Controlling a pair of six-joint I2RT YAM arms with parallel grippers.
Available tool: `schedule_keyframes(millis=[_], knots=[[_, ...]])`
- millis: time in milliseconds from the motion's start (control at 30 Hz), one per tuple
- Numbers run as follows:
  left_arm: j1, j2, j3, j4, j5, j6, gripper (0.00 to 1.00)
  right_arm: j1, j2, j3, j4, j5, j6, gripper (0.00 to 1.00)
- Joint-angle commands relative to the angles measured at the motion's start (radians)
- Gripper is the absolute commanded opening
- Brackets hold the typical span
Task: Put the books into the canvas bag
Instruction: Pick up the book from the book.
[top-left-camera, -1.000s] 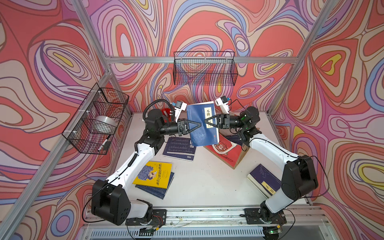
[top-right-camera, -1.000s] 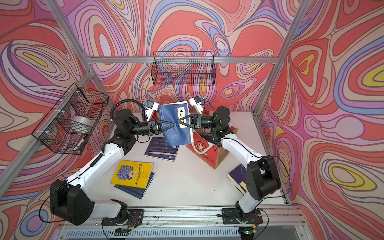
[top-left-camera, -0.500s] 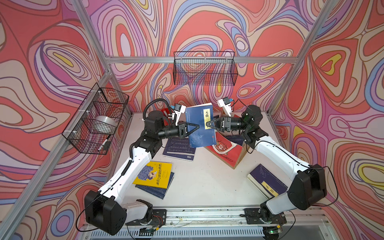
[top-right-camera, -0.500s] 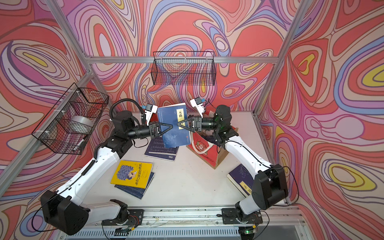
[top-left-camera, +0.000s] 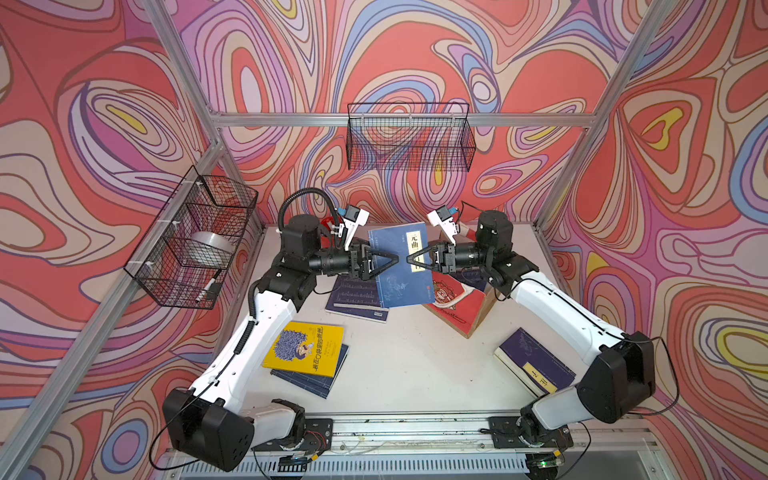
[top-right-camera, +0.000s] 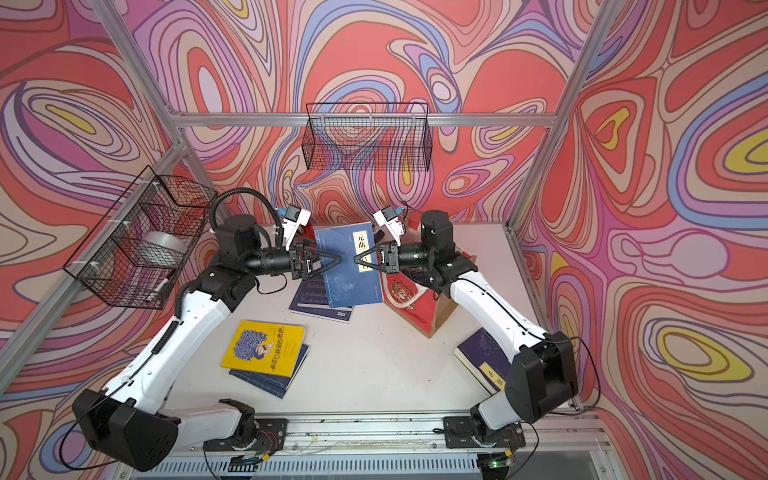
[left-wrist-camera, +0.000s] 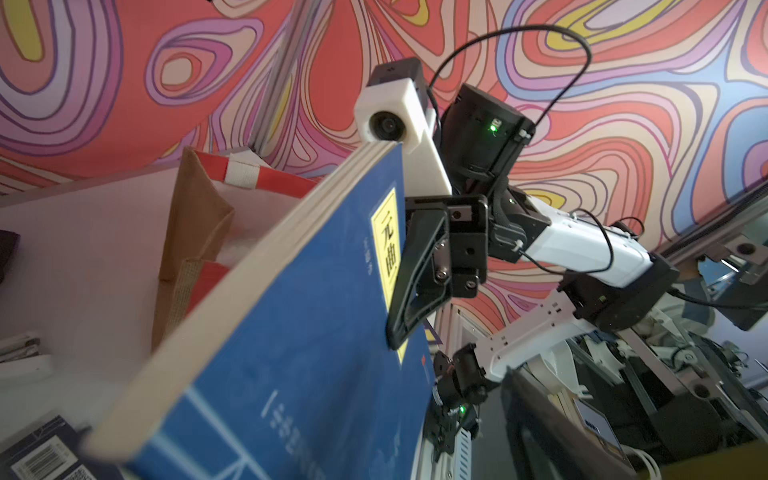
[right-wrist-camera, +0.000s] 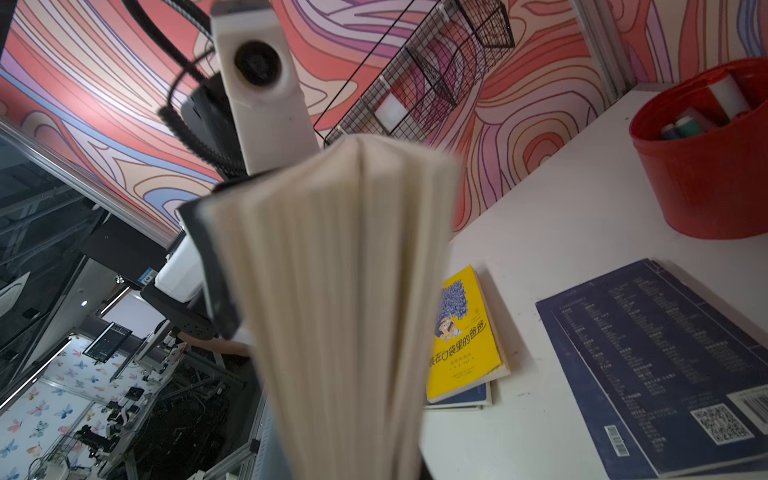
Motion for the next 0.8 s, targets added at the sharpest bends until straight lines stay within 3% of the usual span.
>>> schedule_keyframes(millis=[0, 67, 233, 367, 467, 600, 767], knots=[[0.001, 0.055, 0.215, -0.536, 0.082, 0.421, 0.93, 0.006, -0.027, 0.093, -0.302, -0.041, -0.269, 0.00], [0.001, 0.094, 0.293, -0.665, 0.026, 0.506, 0.93, 0.005, -0.011, 0.149, -0.459, -0.042, -0.392, 0.00], [0.001, 0.145, 0.355, -0.768, -0.006, 0.588, 0.94, 0.007, 0.022, 0.253, -0.754, -0.036, -0.630, 0.00], [-0.018, 0.174, 0.408, -0.818, 0.005, 0.617, 0.94, 0.015, 0.039, 0.283, -0.845, -0.029, -0.696, 0.00], [-0.028, 0.188, 0.433, -0.831, -0.008, 0.624, 0.89, 0.049, 0.055, 0.298, -0.887, -0.009, -0.732, 0.00], [-0.039, 0.230, 0.493, -0.899, 0.008, 0.660, 0.67, 0.093, 0.085, 0.320, -0.921, 0.045, -0.748, 0.00], [-0.076, 0.266, 0.524, -0.959, -0.018, 0.695, 0.22, 0.102, 0.086, 0.330, -0.910, 0.072, -0.731, 0.00]])
